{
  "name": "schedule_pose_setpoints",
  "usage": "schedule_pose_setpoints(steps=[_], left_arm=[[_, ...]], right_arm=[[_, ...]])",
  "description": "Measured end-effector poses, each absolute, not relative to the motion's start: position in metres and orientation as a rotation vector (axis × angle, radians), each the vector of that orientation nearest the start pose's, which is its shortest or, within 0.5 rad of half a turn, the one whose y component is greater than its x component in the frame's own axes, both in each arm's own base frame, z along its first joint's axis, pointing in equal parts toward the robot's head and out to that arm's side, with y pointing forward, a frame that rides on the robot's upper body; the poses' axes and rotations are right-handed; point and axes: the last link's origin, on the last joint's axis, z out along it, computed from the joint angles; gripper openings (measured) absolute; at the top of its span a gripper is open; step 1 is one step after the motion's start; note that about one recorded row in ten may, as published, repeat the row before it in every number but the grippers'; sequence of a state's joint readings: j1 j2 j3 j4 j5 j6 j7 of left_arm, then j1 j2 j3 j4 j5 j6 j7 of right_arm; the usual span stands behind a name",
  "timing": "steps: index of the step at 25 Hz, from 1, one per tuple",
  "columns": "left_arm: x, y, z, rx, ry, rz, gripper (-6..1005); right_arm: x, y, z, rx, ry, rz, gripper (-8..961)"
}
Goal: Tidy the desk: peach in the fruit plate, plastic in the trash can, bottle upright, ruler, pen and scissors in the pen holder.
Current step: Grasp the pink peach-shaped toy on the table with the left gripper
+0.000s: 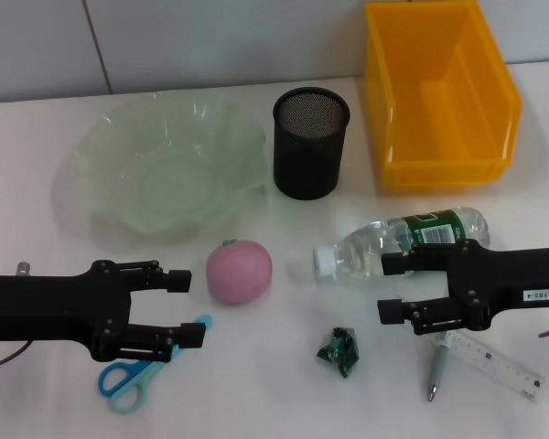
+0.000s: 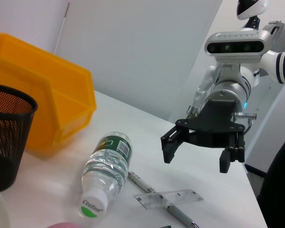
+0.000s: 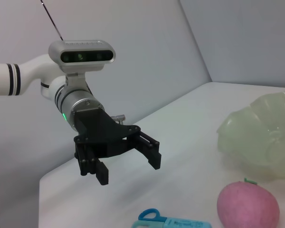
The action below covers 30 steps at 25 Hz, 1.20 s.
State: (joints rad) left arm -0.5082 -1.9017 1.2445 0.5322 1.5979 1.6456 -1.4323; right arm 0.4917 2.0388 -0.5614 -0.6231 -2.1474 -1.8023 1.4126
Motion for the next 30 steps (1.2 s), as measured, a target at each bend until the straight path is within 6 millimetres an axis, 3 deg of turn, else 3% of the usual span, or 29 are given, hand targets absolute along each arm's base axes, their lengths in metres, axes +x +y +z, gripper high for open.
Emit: schedule_pose_setpoints(steps=[21,26,30], left_arm=[[-0.258,0.303,0.002,-3.034,-0.652,-0.715,841],[-0.248,0.307,0.002,-3.044,-0.575,-0.721,840],[-0.216,0.321,0.001,-3.060,-0.307,-0.664,840]], right_arm=[[0.281,0.288,0.015,-2.866,0.783,0.767,819],[0.282,0.288,0.016,-2.864,0.785,0.762,819],[0.283,0.288,0.017,-2.864,0.788,0.760,819]])
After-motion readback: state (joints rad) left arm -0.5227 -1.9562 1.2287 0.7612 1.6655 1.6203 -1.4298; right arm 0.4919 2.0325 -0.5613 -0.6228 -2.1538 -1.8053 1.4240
